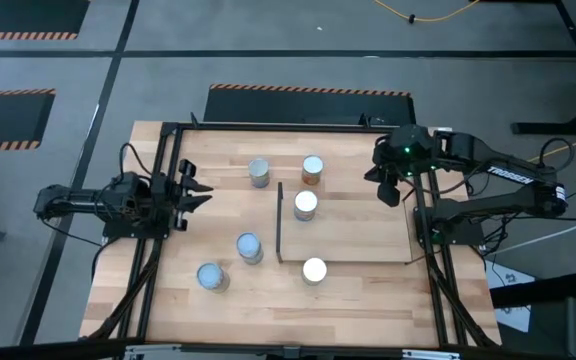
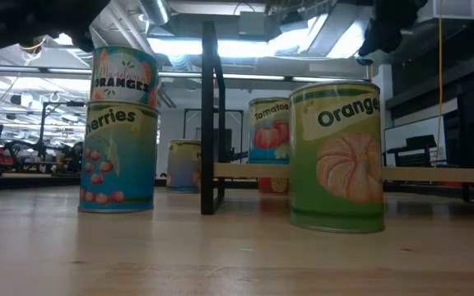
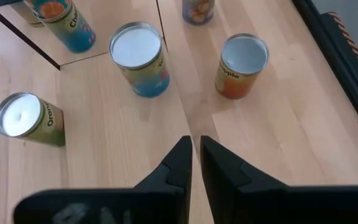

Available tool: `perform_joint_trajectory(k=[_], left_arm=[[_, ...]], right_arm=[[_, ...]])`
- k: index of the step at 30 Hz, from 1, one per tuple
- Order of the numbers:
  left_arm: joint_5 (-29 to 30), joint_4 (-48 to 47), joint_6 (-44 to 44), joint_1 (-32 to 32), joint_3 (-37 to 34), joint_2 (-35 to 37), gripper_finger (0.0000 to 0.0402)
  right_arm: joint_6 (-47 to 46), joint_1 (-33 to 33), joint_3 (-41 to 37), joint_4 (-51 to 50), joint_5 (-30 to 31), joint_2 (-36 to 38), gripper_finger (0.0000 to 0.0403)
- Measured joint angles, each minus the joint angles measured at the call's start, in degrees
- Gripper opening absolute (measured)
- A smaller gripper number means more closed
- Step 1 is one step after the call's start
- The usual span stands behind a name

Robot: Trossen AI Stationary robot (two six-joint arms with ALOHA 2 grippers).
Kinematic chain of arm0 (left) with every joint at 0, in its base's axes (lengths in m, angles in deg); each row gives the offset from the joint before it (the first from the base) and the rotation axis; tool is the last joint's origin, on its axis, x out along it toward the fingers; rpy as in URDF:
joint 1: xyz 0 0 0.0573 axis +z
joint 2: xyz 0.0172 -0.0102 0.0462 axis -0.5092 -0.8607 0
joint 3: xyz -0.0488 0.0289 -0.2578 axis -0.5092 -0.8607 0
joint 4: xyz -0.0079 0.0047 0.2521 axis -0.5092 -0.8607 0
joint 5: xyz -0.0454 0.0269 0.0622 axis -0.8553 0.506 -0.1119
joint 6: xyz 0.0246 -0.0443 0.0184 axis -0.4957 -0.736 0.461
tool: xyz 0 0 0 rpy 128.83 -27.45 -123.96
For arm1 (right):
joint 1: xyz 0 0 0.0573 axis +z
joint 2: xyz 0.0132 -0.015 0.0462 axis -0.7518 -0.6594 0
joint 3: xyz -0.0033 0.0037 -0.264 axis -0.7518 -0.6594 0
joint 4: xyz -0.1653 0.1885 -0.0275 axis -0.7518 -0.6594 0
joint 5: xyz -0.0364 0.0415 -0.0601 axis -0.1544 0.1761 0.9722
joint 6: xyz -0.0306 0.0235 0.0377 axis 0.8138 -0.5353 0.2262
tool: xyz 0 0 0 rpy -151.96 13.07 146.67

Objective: Pick and place cans onto a shelf
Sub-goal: Put the small canned oranges on the shelf

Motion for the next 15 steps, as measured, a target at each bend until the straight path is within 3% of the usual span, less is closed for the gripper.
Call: perform_joint_trajectory(k=[15], left_arm=[[-6.48, -0.39, 3.14, -2.2, 18.34, -26.98, 0.0079]], right_arm=[[0.07, 0.02, 0.01, 1.07, 0.02, -0.02, 0.0039]])
